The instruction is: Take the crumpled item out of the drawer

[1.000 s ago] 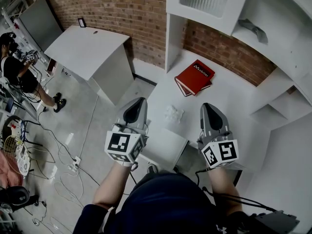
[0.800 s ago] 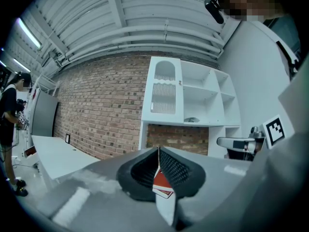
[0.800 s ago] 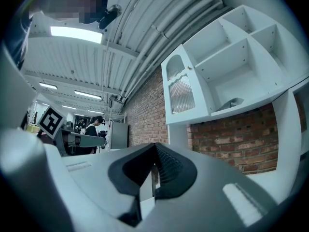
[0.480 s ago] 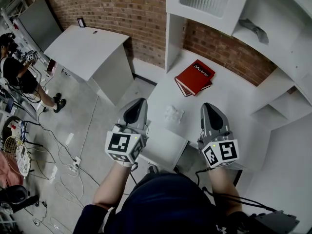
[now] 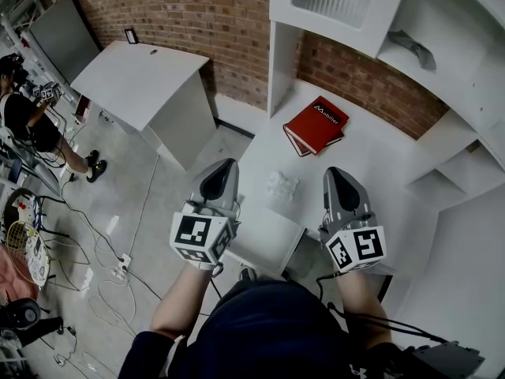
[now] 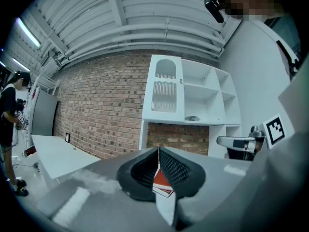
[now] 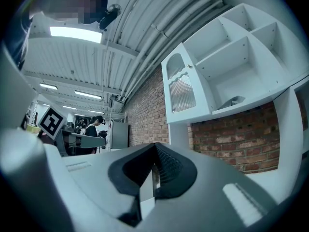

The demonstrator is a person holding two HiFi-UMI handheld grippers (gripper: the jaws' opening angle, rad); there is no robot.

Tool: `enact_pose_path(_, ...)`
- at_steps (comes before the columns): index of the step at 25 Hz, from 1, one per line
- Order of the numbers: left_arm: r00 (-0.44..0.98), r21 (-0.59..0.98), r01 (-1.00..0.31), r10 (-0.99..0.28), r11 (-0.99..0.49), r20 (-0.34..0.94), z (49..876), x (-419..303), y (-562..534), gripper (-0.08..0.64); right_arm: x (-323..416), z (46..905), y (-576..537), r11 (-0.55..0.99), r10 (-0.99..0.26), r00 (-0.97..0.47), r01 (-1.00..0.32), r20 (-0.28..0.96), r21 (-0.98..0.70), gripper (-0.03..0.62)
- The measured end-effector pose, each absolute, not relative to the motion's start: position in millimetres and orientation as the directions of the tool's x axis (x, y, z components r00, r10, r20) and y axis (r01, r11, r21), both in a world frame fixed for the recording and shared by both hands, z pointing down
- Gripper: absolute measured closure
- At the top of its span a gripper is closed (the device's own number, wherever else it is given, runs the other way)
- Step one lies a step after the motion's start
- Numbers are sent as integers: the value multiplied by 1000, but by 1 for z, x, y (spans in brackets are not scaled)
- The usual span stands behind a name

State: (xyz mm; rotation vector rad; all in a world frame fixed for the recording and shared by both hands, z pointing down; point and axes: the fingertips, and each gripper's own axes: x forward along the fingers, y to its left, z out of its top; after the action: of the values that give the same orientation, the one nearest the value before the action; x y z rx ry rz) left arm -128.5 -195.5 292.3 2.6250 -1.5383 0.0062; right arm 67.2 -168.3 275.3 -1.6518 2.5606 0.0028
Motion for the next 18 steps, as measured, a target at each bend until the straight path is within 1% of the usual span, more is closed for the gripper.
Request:
enact_pose_path(11,492,97,-869,-868,-486,60,292,-130,-199,549,65,275,-171,409,-911,-405,-911,-77,-51,591)
enact_pose_path(18,501,69,-865,-863,-497,61,300,-135,-202,549,63,276,-173,405,-913,-400,-913,-75,-52,591)
